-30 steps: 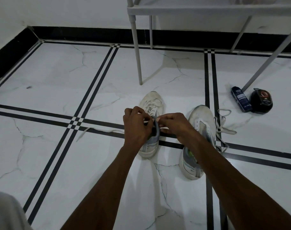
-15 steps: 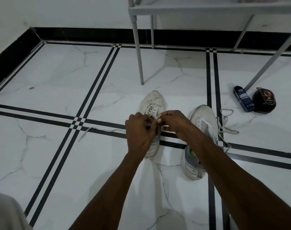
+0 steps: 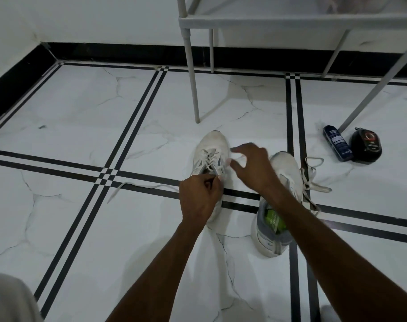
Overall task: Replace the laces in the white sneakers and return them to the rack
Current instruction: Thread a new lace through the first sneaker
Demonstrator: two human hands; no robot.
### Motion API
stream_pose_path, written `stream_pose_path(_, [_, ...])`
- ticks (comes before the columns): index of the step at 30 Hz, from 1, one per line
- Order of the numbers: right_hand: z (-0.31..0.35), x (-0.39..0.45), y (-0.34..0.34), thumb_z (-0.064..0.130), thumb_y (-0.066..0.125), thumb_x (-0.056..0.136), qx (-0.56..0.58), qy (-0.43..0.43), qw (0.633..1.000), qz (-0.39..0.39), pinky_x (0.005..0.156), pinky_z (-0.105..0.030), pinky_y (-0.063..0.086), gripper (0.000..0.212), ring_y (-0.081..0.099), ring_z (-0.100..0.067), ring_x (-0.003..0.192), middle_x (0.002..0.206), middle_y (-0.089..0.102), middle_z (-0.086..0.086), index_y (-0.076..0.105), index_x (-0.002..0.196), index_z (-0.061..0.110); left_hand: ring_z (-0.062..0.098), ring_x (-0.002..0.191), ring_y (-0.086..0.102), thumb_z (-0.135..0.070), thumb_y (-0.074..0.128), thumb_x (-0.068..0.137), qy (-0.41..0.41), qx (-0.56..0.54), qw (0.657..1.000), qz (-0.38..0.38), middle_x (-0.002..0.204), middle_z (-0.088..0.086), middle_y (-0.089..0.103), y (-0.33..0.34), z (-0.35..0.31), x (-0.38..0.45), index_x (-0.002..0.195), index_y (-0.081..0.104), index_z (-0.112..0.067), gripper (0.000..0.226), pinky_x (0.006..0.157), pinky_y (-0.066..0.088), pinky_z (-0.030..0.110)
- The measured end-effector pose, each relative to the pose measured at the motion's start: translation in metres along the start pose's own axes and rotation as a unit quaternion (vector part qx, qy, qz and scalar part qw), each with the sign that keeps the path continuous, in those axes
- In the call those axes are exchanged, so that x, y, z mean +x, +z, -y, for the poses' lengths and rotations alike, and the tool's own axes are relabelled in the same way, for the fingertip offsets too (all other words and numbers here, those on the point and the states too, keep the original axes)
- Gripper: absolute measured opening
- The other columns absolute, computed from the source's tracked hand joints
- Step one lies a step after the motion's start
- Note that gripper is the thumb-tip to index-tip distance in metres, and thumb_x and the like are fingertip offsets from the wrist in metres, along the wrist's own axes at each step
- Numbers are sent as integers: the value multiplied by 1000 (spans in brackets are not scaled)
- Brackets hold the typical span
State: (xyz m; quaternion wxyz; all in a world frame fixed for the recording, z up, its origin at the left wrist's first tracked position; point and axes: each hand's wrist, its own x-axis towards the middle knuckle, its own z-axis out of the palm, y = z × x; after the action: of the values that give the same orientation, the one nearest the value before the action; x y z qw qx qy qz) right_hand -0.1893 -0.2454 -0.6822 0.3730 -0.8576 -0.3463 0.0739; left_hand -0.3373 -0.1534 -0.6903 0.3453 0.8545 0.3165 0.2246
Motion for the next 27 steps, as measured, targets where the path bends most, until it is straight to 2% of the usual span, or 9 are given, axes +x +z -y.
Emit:
stream_pose_path(4, [10, -4, 22, 12, 58, 91, -62, -12, 995, 80, 79, -37, 53, 21, 66, -27, 81, 85, 73, -12, 76, 84, 6, 15, 49, 53, -35, 61, 91, -2, 0, 1000, -1, 48, -6, 56, 0, 2, 1, 67, 73, -19, 32, 52, 39, 26])
stream_pose_path(6, [-3, 5, 4, 6, 53, 93, -77, 35, 993, -84, 78, -40, 54, 21, 65, -29, 82, 87, 70, -15, 72, 86, 2, 12, 47, 49, -33, 65, 92, -8, -7, 1000, 0, 46, -9, 50, 1, 6, 1, 67, 72, -20, 29, 52, 35, 22])
stream_pose_path(9, [-24, 16, -49, 2, 55, 92, -31, 158, 938, -308, 85, -22, 42, 18, 62, -30, 101, 108, 64, -15, 71, 98, 7, 12, 46, 46, -34, 66, 92, -14, -7, 1000, -1, 44, -10, 45, 2, 9, 1, 65, 69, -24, 29, 52, 30, 17])
stream_pose_path(11, [-23, 16, -54, 11, 63, 92, -56, 162, 958, -230, 95, -21, 36, 22, 55, -28, 116, 125, 58, -12, 68, 114, 11, 12, 47, 48, -34, 65, 92, -17, -9, 1000, -3, 45, -10, 47, 2, 9, 1, 65, 69, -25, 29, 53, 31, 19])
stream_pose_path(13, [-10, 11, -32, 20, 72, 89, -20, 89, 993, -74, 107, -37, 39, 32, 54, -28, 120, 127, 59, -10, 67, 120, 13, 11, 48, 49, -35, 65, 92, -20, -9, 1000, 2, 47, -9, 51, 2, 8, 1, 69, 73, -24, 27, 53, 31, 18])
stream_pose_path(16, [8, -4, 7, 21, 72, 89, 5, -11, 995, 96, 97, -37, 46, 17, 64, -23, 102, 107, 72, -8, 77, 102, 12, 13, 52, 55, -34, 64, 92, -18, 2, 1000, 0, 52, -7, 60, 2, 6, 2, 74, 77, -22, 24, 53, 33, 20])
stream_pose_path(19, [7, -5, 13, 12, 67, 88, -30, 8, 998, 49, 73, -15, 45, 14, 67, -18, 81, 87, 76, -8, 80, 86, 8, 11, 51, 52, -33, 65, 92, -29, 6, 1000, 5, 50, -9, 57, 2, 6, 2, 71, 75, -22, 25, 53, 33, 20])
stream_pose_path(23, [-1, -11, 13, 14, 63, 89, -174, 70, 978, 90, 85, -33, 50, 15, 64, -26, 93, 93, 71, -11, 78, 89, 9, 9, 46, 44, -32, 66, 91, -32, 5, 999, 0, 45, -12, 44, 5, 8, 1, 62, 66, -21, 31, 54, 30, 19])
stream_pose_path(27, [17, -17, 11, 21, 71, 88, -47, 125, 991, -16, 68, -17, 39, 16, 59, -15, 82, 101, 59, -5, 70, 97, 7, 8, 55, 52, -36, 69, 91, -33, -15, 999, -33, 56, -12, 53, -1, 5, 3, 66, 64, -24, 28, 56, 33, 19])
